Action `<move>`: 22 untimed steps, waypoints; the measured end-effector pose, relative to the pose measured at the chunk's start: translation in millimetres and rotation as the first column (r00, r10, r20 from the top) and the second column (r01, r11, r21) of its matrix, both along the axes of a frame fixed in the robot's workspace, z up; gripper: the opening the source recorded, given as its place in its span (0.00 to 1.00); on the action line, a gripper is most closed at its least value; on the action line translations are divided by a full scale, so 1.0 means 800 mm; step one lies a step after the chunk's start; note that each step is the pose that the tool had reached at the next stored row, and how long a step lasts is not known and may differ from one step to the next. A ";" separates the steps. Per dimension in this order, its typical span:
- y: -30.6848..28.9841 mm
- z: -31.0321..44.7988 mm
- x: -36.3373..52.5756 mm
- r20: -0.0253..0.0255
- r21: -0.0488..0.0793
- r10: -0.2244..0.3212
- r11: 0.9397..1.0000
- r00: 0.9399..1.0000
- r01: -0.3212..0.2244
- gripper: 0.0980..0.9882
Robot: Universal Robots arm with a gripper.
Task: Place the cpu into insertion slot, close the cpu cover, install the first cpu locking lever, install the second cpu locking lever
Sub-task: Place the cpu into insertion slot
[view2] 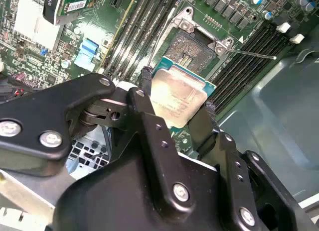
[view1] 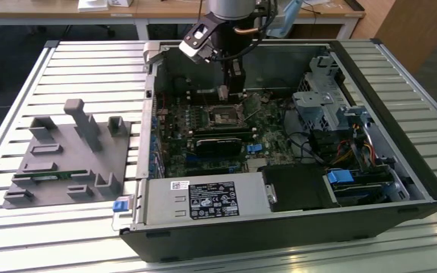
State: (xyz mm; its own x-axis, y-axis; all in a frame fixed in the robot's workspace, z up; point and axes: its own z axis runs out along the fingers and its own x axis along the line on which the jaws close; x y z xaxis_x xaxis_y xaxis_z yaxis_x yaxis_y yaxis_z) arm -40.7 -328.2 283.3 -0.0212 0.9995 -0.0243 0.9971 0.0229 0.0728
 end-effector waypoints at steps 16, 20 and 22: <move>0.0000 -0.0043 0.000 0.000 0.000 0.000 1.000 1.000 0.000 0.50; 0.0000 -0.0047 0.000 0.000 0.000 0.000 1.000 1.000 0.000 0.50; 0.0000 -0.0049 0.000 0.000 0.000 0.000 1.000 1.000 0.000 0.50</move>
State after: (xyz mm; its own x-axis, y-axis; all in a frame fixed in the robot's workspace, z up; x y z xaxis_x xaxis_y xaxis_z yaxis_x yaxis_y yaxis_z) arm -40.7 -328.2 279.4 -0.0212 0.9995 -0.0243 0.9971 0.0229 0.0727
